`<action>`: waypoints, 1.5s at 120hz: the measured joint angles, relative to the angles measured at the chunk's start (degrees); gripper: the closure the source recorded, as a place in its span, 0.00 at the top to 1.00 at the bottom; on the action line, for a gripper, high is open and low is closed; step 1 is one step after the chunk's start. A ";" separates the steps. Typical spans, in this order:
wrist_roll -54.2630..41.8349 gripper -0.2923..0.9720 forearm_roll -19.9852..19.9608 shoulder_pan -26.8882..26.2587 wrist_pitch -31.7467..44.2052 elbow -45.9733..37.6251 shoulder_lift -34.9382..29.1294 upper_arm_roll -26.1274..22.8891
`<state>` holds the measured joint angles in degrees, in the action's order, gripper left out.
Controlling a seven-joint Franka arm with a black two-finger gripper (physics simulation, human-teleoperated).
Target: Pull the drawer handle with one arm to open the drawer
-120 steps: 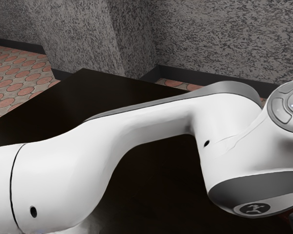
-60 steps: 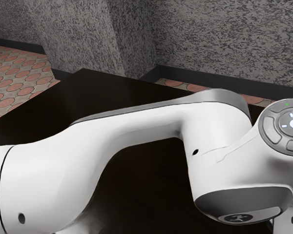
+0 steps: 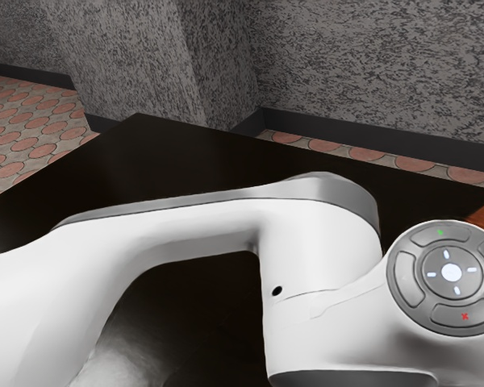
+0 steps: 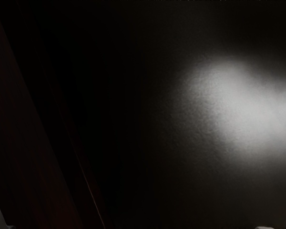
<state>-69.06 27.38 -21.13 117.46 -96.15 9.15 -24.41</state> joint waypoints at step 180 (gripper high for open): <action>54.70 0.77 -8.97 -6.41 -42.93 23.96 -15.02 37.17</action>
<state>-14.36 18.41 -27.54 74.54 -72.20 -5.87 12.76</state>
